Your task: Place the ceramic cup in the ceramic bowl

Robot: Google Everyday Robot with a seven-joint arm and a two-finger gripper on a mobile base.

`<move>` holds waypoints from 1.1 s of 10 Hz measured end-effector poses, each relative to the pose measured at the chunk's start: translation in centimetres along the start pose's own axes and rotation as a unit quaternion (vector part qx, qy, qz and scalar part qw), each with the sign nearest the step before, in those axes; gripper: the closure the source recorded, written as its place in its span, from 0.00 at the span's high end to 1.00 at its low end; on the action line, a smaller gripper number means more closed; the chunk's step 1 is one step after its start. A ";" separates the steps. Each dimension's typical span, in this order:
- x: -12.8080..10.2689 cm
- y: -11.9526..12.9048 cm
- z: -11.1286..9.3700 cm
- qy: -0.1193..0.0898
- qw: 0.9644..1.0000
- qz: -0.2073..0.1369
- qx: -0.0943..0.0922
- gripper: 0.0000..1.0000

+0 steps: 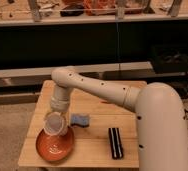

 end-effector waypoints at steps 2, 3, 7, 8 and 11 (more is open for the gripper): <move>0.0 0.0 0.0 0.001 1.000 0.001 0.000 0.18; 0.1 0.0 0.0 0.001 1.000 0.002 -0.001 0.18; 0.1 -0.1 0.1 0.004 1.000 0.009 -0.003 0.48; 0.1 -0.1 0.1 0.005 1.000 0.010 -0.003 0.54; 0.2 0.0 0.1 0.007 1.000 0.017 -0.004 0.51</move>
